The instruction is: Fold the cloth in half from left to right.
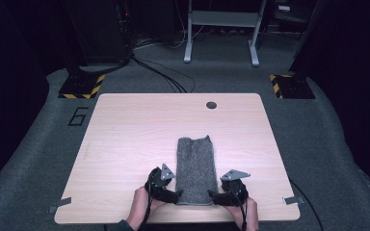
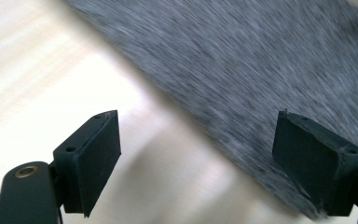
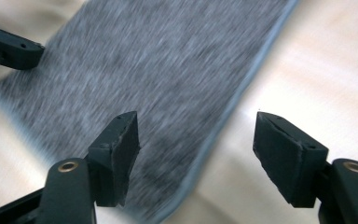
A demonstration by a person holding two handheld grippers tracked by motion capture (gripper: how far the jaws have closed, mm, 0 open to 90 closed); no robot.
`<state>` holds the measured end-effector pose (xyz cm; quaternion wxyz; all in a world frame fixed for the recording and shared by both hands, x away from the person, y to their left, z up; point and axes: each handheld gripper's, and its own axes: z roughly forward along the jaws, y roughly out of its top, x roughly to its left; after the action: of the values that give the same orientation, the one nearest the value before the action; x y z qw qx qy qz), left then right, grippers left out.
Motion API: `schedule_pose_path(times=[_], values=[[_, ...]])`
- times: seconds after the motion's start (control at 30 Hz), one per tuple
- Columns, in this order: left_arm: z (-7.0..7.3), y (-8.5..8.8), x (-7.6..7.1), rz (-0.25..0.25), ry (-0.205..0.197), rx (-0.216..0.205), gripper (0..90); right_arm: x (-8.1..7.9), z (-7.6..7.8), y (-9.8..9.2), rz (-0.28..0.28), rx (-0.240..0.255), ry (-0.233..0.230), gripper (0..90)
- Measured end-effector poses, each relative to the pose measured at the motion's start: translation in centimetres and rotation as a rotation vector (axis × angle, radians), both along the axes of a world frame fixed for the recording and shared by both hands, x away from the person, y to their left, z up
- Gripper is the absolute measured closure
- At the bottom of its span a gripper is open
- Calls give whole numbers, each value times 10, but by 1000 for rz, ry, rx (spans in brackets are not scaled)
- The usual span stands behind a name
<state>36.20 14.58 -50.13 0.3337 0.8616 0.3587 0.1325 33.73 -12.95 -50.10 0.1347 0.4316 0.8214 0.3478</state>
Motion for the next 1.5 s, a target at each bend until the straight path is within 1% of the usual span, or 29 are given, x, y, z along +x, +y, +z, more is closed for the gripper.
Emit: schedule_pose_path(times=[0.07, 0.1, 0.13, 0.17, 0.2, 0.23, 0.27, 0.3, 0.37, 0.4, 0.5, 0.53, 0.77, 0.83, 0.87, 0.9, 0.93, 1.0, 1.07, 1.1, 1.13, 1.17, 1.23, 1.27, 1.3, 1.33, 1.4, 1.43, 1.5], values=[[5, 4, 13, 29, -3, -3, 148, 12, 7, -3, -9, 11, -1, 284], [7, 6, 21, 42, 0, -18, 147, 18, 11, -5, -13, 13, -5, 280], [9, 7, 28, 55, 1, -19, 147, 25, 13, -6, -19, 19, -4, 263], [11, 8, 35, 66, -6, -18, 147, 32, 15, -8, -11, 18, -15, 261], [12, 9, 42, 75, -1, -22, 147, 38, 18, -8, -24, 21, -14, 260], [13, 9, 49, 87, 2, -25, 147, 45, 19, -8, -22, 11, -16, 253], [14, 10, 55, 102, -2, -16, 146, 51, 21, -8, -23, 14, -17, 249], [15, 10, 61, 107, 2, -26, 145, 57, 22, -9, -22, 13, -23, 248], [15, 9, 72, 126, -4, -19, 145, 68, 23, -8, -25, 11, -24, 249], [15, 8, 76, 137, 1, -27, 145, 74, 23, -7, -24, 6, -22, 249], [16, 5, 90, 144, 6, -21, 148, 89, 25, -3, -29, 2, -11, 251], [16, 4, 94, 152, 4, -23, 148, 94, 26, -1, -28, 9, -10, 254], [15, -3, 125, 207, 12, -18, 157, 128, 28, 10, -30, -11, 2, 270], [15, -5, 133, 216, 24, -15, 159, 137, 27, 14, -48, -8, 12, 273], [14, -6, 137, 225, 22, -13, 162, 142, 26, 15, -48, -7, 11, 275], [14, -7, 140, 229, 29, -14, 164, 145, 26, 17, -53, -15, 8, 282], [13, -9, 143, 236, 23, -17, 168, 149, 26, 18, -53, -26, 12, 284], [13, -12, 146, 238, 18, -8, 180, 155, 24, 20, -68, -25, 26, 293], [12, -14, 150, 237, 24, 1, 187, 161, 23, 21, -82, -35, 26, 314], [11, -15, 151, 242, 18, 0, 199, 165, 21, 22, -85, -46, 21, 319], [10, -16, 152, 243, 27, 5, 214, 168, 20, 22, -85, -39, 39, 338], [9, -17, 154, 244, 24, 4, 220, 172, 18, 23, -97, -54, 38, 361], [6, -19, 156, 248, 32, 11, 262, 178, 13, 24, -109, -72, 47, 385], [5, -20, 157, 253, 32, 13, 285, 181, 11, 24, -118, -68, 54, 393], [3, -21, 158, 249, 33, 21, 300, 183, 9, 25, -128, -76, 48, 399], [2, -22, 159, 250, 39, 17, 319, 185, 7, 25, -127, -79, 53, 409], [0, -23, 159, 244, 45, 32, 357, 187, 1, 26, -134, -82, 73, 416], [-2, -25, 159, 243, 44, 32, 373, 188, -1, 26, -139, -85, 79, 425], [-4, -26, 159, 234, 49, 39, 415, 189, -5, 26, -145, -69, 87, 441]])
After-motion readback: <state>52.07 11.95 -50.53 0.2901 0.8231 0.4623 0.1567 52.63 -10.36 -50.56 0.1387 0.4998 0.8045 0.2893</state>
